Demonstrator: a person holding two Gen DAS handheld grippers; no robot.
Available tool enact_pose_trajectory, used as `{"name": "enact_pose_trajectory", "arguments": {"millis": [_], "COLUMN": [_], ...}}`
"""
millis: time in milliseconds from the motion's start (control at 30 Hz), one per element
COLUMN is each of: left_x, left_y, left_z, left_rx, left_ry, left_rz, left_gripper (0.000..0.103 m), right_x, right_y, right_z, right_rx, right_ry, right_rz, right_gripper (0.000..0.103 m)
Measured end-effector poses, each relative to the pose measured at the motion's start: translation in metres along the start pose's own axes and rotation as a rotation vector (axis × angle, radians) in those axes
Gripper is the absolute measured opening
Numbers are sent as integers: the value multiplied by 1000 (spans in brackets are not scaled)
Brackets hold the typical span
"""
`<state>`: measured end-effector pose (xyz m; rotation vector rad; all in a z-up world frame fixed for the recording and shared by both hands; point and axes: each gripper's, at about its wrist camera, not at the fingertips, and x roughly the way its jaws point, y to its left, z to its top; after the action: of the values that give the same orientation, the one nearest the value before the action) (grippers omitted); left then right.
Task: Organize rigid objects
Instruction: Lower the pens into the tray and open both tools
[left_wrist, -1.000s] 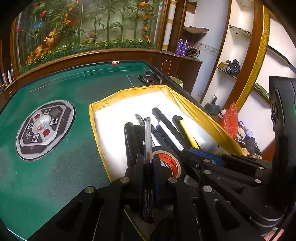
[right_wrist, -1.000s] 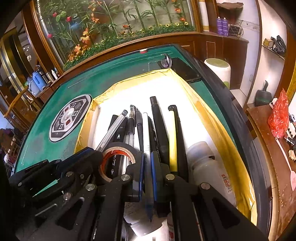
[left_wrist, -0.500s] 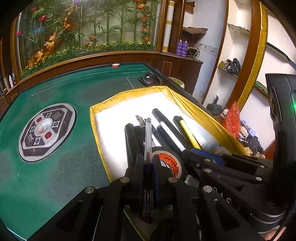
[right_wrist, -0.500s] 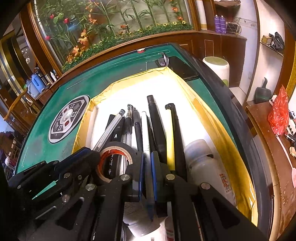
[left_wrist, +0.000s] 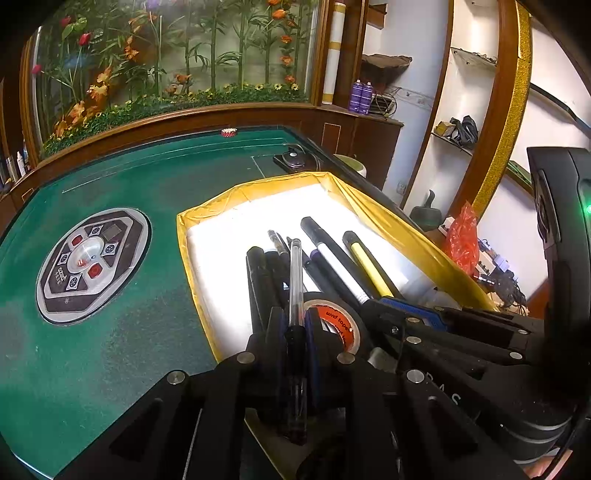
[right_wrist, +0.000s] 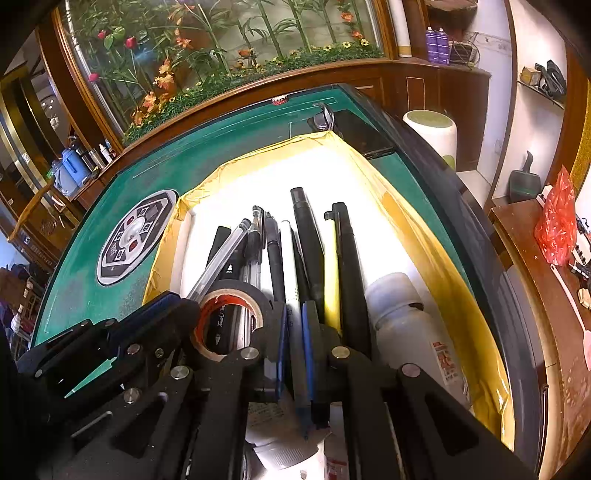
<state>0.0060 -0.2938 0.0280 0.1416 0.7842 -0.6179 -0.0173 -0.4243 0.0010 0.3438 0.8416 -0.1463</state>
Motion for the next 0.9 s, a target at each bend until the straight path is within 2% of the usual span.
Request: {"name": "enact_pose_trajectory", "arguments": {"millis": [300,467,733,900], "left_x": [-6,-10,-20,-22], "left_y": [-4,0,0,3], "left_z": [0,1,-1,-1], "left_rx": [18,6,14,2], "left_ry": [-28,-50,-103,-115], "left_rz": [-3,3,24,27], "left_gripper": [15,31,43,57], "right_x": [-7,-13,-23,-29], "right_y": [-2,-5,-12,-16], "right_z": [-3,-1,-1,-2], "right_rx": [9,18,40,53], "right_ry": [-11,-24,-47,-61], "right_rz": [1,-5,-23,-31], "right_gripper": [10,11,25,31]}}
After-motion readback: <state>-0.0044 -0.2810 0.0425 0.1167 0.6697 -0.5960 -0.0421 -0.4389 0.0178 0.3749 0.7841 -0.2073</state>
